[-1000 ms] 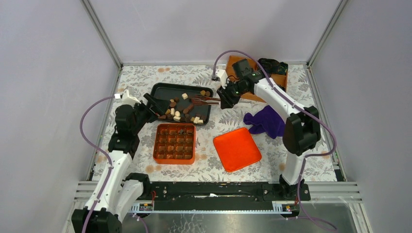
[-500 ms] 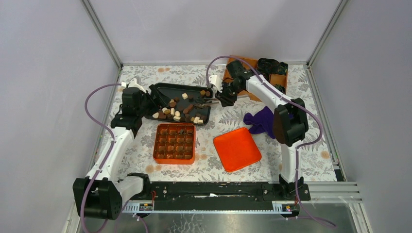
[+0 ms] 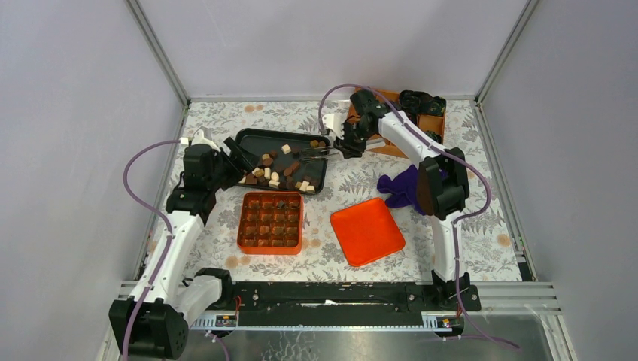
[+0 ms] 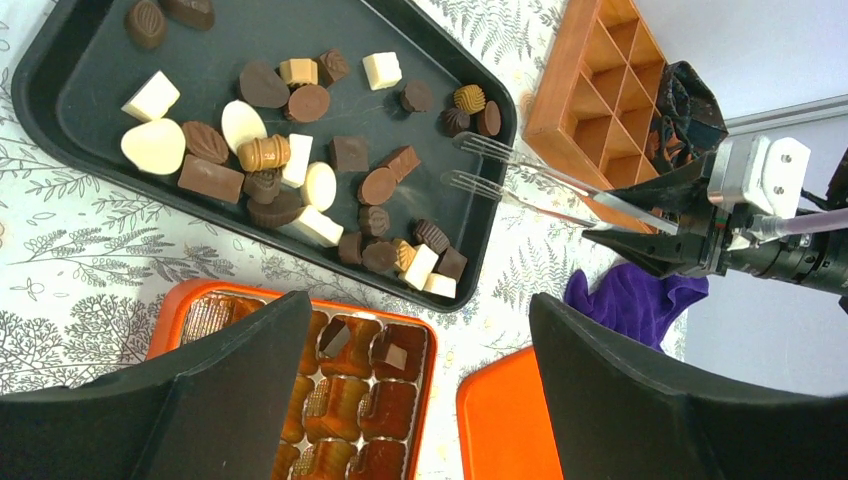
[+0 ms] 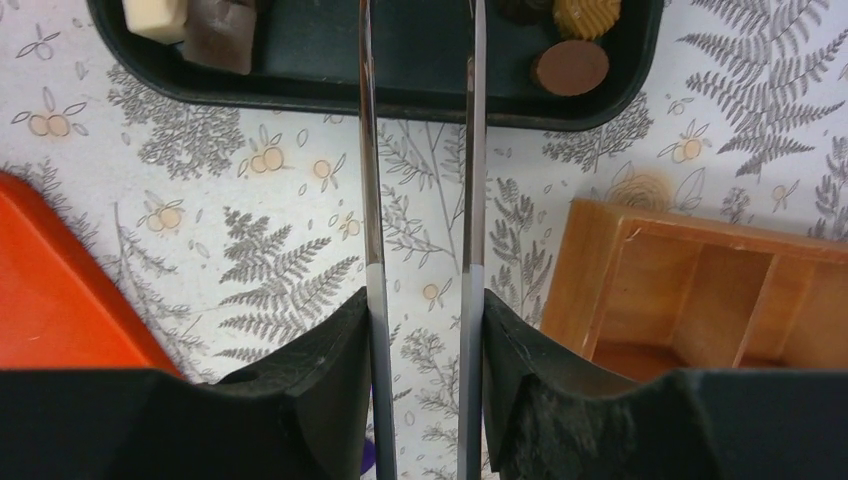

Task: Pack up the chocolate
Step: Pick up the fake chocolate from the plate.

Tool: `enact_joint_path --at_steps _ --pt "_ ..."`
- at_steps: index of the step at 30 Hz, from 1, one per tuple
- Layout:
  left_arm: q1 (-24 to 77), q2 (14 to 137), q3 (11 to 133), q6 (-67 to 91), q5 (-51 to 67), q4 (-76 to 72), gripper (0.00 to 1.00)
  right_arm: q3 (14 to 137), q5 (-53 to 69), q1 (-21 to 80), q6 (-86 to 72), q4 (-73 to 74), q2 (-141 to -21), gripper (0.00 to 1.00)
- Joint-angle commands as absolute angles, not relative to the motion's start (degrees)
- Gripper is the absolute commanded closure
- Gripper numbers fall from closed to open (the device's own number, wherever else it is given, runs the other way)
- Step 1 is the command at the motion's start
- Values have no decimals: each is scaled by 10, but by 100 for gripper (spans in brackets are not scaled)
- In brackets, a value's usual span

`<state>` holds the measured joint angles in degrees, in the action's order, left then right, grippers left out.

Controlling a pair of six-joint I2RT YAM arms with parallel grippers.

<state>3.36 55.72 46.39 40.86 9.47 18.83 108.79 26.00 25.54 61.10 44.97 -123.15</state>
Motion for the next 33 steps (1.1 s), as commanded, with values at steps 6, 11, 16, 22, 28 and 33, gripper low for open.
enact_joint_path --at_steps 6,11,16,22,28,33 --pt "31 547 449 413 89 173 12 1180 285 254 614 473 -1285 54" --pt "31 537 429 429 92 152 12 1193 287 254 616 479 -1298 54" --pt "31 543 428 433 93 146 12 1206 296 255 633 502 -1305 54" --pt "31 542 417 439 92 135 12 1198 304 257 649 514 -1298 53" --pt "31 544 415 439 89 139 12 1210 293 266 634 505 -1312 53" --pt "31 540 413 440 89 142 12 1223 290 268 629 498 -1325 52"
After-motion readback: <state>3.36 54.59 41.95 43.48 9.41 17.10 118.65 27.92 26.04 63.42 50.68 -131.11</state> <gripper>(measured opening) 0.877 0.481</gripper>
